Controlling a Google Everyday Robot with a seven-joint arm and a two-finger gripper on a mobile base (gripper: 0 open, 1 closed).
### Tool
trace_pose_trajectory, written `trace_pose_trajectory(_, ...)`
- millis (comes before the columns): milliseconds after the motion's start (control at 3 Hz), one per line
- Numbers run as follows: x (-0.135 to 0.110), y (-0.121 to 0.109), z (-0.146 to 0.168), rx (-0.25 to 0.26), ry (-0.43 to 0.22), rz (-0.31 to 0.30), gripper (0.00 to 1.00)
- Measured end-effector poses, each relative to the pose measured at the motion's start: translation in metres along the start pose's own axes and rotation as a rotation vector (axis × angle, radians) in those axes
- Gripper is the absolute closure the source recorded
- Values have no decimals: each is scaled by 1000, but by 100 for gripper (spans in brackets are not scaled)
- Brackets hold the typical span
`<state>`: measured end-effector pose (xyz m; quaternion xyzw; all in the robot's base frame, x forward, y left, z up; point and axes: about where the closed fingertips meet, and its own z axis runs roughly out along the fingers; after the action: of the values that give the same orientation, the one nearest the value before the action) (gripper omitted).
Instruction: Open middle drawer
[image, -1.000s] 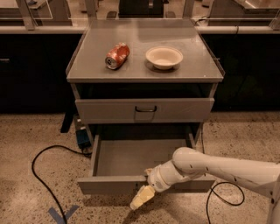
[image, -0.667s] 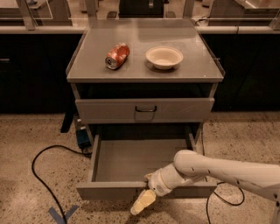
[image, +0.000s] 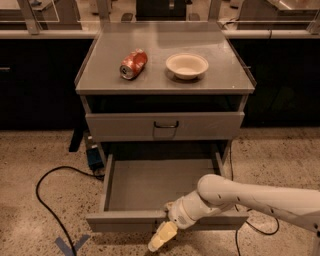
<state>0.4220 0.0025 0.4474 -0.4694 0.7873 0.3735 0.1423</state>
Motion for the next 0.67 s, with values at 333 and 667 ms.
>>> trace_pose_trajectory(333,9,18,1,-21,-4,25,0)
trace_pose_trajectory(667,9,18,1,-22,-3,25,0)
